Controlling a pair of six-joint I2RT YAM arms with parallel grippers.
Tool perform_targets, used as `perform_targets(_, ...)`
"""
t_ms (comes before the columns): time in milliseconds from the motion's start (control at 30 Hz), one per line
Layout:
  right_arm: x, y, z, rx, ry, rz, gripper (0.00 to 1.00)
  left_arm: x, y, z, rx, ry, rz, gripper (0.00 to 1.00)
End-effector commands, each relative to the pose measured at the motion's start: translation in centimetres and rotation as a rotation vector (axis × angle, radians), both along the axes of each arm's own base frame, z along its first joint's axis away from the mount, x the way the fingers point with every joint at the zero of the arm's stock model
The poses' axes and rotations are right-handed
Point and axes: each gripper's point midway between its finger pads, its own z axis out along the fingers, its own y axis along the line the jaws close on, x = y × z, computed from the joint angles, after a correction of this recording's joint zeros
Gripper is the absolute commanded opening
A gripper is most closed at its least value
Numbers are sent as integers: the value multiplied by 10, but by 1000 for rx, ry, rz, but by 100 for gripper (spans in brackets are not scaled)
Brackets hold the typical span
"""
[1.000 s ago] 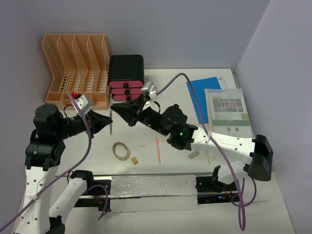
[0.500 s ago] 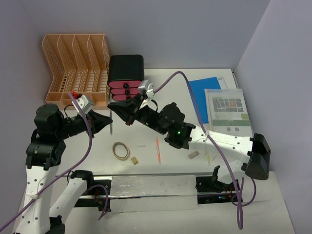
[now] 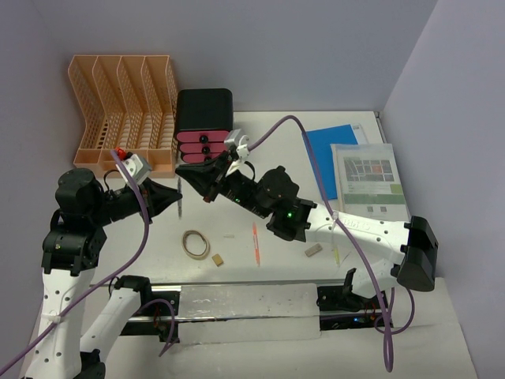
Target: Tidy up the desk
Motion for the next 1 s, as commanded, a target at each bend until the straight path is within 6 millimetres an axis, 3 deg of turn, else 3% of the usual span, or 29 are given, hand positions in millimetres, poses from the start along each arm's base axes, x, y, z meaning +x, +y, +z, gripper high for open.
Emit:
perform_targets(0, -1, -2, 4, 23, -5, -11, 0, 1, 1, 13, -15, -40, 10, 0)
perform_targets(267, 1, -5, -3, 12, 4, -28, 0, 3, 2, 11, -10, -45, 20, 0)
perform_targets(600, -7, 8, -24, -10, 45, 44, 1, 14, 5, 16, -14, -67, 60, 0)
perform_targets(733, -8, 8, -33, -22, 58, 49, 13, 16, 6, 18, -16, -77, 70, 0)
perform_targets(767, -8, 8, -36, -24, 61, 51, 23, 16, 5, 19, -20, -78, 67, 0)
perform_targets(867, -8, 10, -39, -28, 67, 54, 37, 15, 4, 20, -23, -76, 59, 0)
perform_targets(967, -8, 13, -38, -30, 67, 58, 40, 14, 4, 17, -19, -70, 53, 0)
